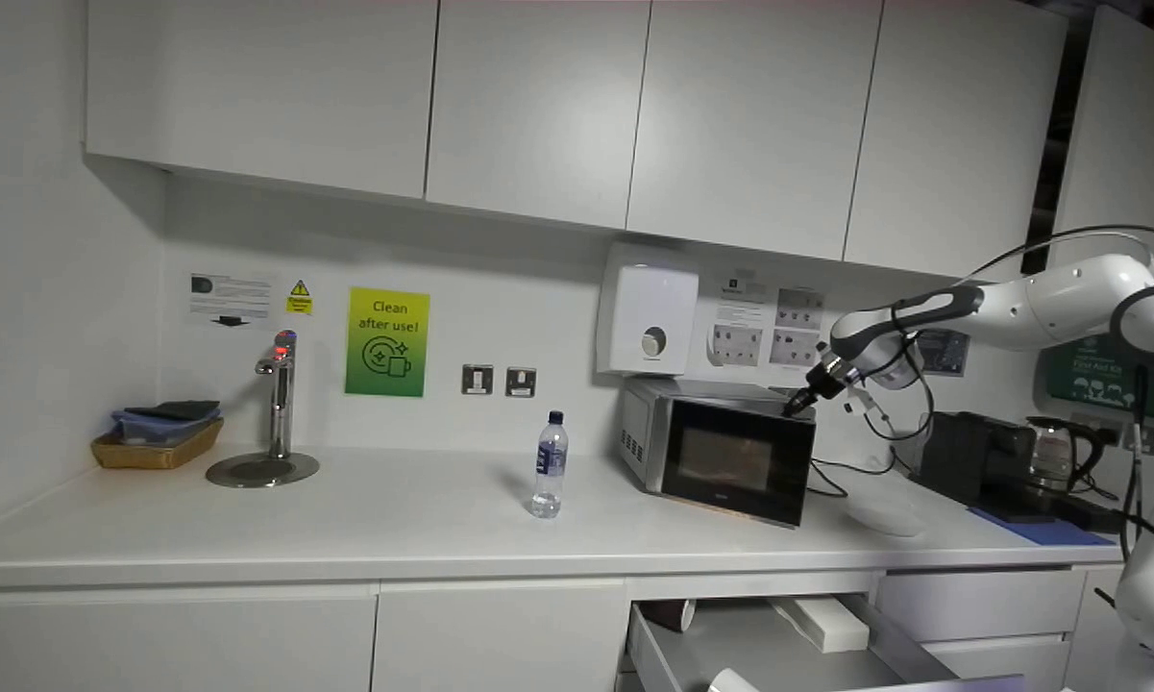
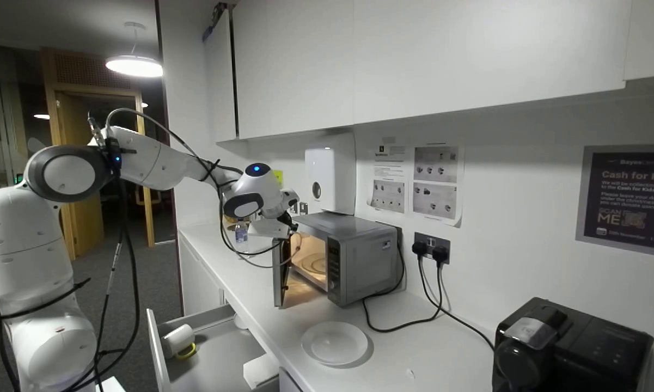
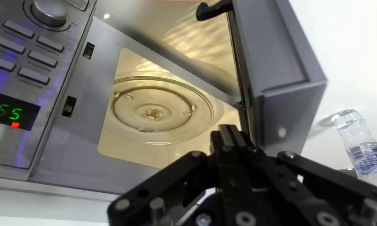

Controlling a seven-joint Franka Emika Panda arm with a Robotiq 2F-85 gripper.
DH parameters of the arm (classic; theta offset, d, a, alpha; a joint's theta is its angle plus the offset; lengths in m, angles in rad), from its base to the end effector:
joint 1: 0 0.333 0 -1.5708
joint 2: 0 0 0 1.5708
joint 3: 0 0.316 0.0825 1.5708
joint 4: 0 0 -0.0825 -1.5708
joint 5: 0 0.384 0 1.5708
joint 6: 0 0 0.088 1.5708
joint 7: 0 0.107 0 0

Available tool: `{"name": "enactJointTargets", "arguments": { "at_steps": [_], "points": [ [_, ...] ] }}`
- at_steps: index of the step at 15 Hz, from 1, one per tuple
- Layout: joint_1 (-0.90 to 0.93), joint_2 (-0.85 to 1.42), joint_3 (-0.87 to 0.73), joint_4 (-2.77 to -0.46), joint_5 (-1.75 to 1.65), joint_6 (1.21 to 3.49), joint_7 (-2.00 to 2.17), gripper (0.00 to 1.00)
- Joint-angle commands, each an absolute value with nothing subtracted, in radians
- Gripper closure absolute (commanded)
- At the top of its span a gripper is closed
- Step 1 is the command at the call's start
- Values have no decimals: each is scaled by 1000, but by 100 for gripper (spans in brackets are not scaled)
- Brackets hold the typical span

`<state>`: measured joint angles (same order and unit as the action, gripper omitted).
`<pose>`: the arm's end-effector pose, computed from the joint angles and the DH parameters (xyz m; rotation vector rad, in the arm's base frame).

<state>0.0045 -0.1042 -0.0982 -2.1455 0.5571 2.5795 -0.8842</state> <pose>0.5547 -0.0629 0.5058 -2.7971 -0.5570 -0.9730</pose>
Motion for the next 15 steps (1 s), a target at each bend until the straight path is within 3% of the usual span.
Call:
{"name": "enactJointTargets", "arguments": {
  "at_steps": [1, 15],
  "points": [
    [12, -165, -95, -2186, 550, 2539, -875, 100],
    [49, -212, -91, -2218, 553, 2463, -882, 100]
  ]
}}
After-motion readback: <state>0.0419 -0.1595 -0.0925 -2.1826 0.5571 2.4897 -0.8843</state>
